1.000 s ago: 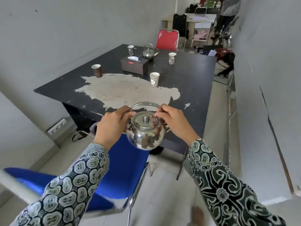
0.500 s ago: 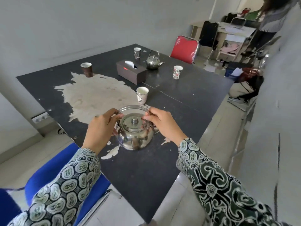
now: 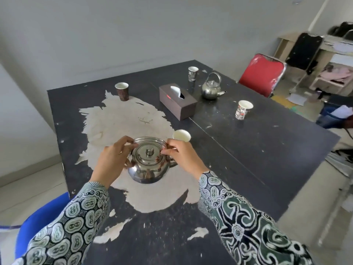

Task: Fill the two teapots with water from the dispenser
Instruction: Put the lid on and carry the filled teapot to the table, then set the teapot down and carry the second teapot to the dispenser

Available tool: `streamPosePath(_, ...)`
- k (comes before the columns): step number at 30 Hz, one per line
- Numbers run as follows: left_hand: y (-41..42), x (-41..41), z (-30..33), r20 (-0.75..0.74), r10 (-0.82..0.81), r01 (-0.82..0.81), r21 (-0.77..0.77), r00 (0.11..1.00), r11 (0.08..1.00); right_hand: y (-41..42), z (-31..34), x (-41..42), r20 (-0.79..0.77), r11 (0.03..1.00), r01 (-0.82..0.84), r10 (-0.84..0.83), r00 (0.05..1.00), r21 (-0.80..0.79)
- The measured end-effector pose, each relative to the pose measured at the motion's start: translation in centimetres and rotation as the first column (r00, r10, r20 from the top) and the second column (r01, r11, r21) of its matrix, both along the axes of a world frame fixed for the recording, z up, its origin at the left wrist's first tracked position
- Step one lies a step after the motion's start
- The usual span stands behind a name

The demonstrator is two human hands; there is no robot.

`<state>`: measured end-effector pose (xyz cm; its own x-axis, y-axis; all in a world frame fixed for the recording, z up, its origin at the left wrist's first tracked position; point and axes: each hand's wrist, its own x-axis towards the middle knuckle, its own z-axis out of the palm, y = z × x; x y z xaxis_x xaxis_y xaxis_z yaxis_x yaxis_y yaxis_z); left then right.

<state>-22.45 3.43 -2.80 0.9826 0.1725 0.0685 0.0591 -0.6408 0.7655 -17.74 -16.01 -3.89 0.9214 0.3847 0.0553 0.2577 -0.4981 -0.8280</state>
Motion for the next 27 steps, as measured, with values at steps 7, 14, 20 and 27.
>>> streamPosePath(7, 2.0, 11.5, -1.3, 0.005, 0.156, -0.156, -0.04, 0.988, 0.987, 3.0, -0.2, 12.3, 0.026, 0.993, -0.08, 0.083, 0.996, -0.082)
streamPosePath(14, 3.3, 21.0, -5.0, -0.002, 0.314, -0.31, -0.159, 0.949, 0.937, 6.9, -2.4, 19.4, 0.028, 0.993, -0.029, 0.033, 0.999, -0.115)
streamPosePath(20, 1.0, 22.0, -9.7, -0.022, 0.257, -0.256, 0.017, 0.966, 0.966, 10.0, -5.2, 22.6, -0.003, 0.99, 0.132, -0.132, 0.991, -0.046)
streamPosePath(27, 2.4, 24.2, -13.1, -0.101, 0.032, -0.011, 0.207, 0.994, 0.978, 11.6, -6.8, 24.8, 0.044, 0.978, 0.184, -0.18, 0.983, -0.101)
